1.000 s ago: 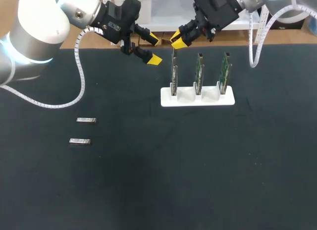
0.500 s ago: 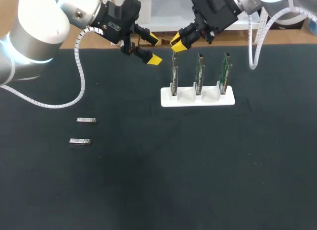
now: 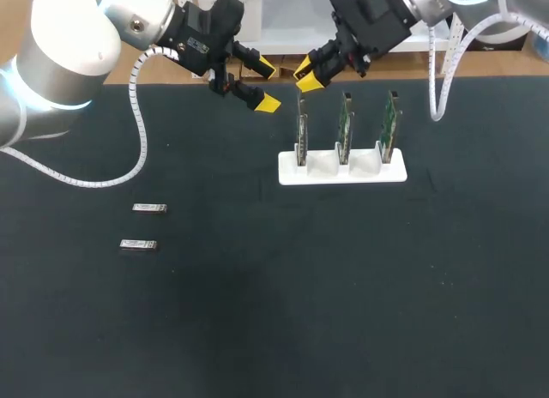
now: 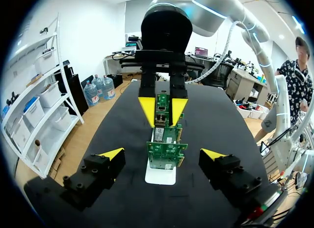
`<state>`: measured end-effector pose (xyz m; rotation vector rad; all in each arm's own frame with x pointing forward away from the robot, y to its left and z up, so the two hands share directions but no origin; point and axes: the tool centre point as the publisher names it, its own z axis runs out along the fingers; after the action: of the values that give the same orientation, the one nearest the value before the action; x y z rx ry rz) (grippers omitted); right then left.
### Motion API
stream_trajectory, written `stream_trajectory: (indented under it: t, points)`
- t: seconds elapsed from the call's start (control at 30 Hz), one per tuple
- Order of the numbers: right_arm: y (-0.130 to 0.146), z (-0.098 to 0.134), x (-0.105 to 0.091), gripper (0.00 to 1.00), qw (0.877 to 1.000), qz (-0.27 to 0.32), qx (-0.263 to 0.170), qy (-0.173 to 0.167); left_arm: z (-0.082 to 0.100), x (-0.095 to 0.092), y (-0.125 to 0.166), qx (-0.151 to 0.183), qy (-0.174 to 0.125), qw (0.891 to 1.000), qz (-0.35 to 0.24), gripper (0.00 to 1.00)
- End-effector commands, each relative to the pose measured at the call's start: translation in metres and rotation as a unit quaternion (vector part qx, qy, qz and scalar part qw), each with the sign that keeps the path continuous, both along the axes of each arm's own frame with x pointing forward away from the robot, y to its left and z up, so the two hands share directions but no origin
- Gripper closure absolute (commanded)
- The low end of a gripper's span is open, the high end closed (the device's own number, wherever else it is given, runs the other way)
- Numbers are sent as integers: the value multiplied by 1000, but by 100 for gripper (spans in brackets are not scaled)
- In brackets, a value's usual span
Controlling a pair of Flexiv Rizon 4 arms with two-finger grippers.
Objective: Pick up the optical module with the left hand, and insert it into the network port with the right hand.
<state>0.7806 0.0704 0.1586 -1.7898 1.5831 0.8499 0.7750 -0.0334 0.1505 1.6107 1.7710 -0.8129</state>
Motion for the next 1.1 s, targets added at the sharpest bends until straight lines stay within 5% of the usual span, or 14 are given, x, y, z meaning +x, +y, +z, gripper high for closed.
stream_trajectory:
  t: [0.03,1.1]
  points:
    - [1,1,1,0,1000,0,-1,-1,1,2,0,3,2,1000,-1,0]
    - [-20,32,7,0,999,-15,29,-12,1,2,0,3,2,1000,-1,0]
